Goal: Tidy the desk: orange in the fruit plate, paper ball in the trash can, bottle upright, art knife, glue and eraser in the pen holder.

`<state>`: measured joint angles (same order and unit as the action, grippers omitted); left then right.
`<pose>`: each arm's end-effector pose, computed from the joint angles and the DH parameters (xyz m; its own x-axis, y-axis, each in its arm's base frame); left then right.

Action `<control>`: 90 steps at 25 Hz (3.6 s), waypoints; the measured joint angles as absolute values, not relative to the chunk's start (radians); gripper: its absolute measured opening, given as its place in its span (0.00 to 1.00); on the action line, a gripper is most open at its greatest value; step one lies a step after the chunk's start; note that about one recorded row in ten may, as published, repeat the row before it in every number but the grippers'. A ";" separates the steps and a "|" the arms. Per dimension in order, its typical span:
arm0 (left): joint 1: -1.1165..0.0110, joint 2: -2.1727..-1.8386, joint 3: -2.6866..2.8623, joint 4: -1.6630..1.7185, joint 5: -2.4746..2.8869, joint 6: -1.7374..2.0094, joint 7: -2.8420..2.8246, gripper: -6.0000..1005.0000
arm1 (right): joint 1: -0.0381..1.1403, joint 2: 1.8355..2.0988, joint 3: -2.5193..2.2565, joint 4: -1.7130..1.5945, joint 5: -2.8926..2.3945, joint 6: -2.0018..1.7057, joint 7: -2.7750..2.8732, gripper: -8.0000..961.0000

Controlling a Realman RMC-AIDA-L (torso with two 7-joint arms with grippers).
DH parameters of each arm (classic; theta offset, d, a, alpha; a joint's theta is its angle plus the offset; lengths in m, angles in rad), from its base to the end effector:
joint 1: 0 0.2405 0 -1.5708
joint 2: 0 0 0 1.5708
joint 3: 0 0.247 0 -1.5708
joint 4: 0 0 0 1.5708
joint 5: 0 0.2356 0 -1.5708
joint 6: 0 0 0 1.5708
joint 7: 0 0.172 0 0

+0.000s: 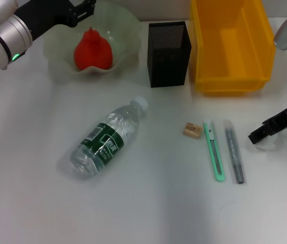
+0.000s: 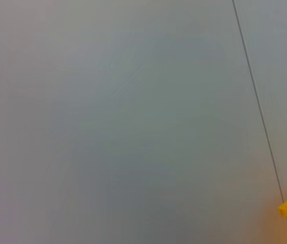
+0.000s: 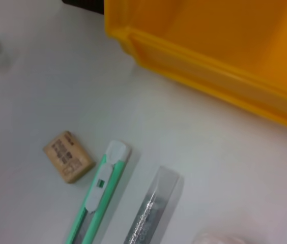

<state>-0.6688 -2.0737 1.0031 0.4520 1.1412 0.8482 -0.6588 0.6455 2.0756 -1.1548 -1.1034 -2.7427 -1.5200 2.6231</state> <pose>-0.2290 0.4773 -0.0107 0.8828 -0.0764 0.4634 0.3514 -0.5472 -0.7596 0.2508 0.3907 -0.0020 0.4811 -0.8671 0.1292 -0.7169 -0.4739 -0.5113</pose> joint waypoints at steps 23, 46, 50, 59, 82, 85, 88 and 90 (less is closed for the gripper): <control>-0.631 -2.078 1.012 0.474 1.088 0.884 -0.672 0.78 | 0.522 1.980 -0.527 -0.926 -1.932 -1.575 2.005 0.53; -0.456 -2.065 1.235 0.935 1.516 0.996 -1.430 0.78 | 0.701 2.078 -0.631 -0.645 -1.757 -0.926 1.349 0.53; -0.461 -2.065 1.257 1.039 1.681 1.073 -1.619 0.78 | 0.709 2.078 -0.649 -0.641 -1.761 -0.925 1.348 0.62; -0.567 -2.067 1.256 1.075 1.852 1.192 -1.852 0.79 | 0.594 2.080 -0.637 -0.564 -1.406 -1.105 1.058 0.74; -0.761 -2.080 1.610 1.086 2.422 1.142 -2.575 0.79 | 0.426 2.078 -0.575 -0.365 -0.942 -1.373 0.753 0.74; -0.759 -2.080 1.628 1.062 2.428 1.086 -2.612 0.78 | 0.425 2.078 -0.579 -0.367 -0.943 -1.375 0.755 0.74; -0.757 -2.080 1.660 1.048 2.433 1.027 -2.640 0.78 | 0.425 2.078 -0.582 -0.371 -0.944 -1.377 0.755 0.74; -0.757 -2.080 1.684 1.038 2.445 1.003 -2.660 0.78 | 0.425 2.079 -0.583 -0.372 -0.945 -1.378 0.755 0.74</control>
<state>-0.7565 -2.0800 1.6843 1.0378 2.4451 1.0028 -2.6603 0.4249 2.0786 -0.5826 -0.3717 -0.9453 -1.3779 0.7551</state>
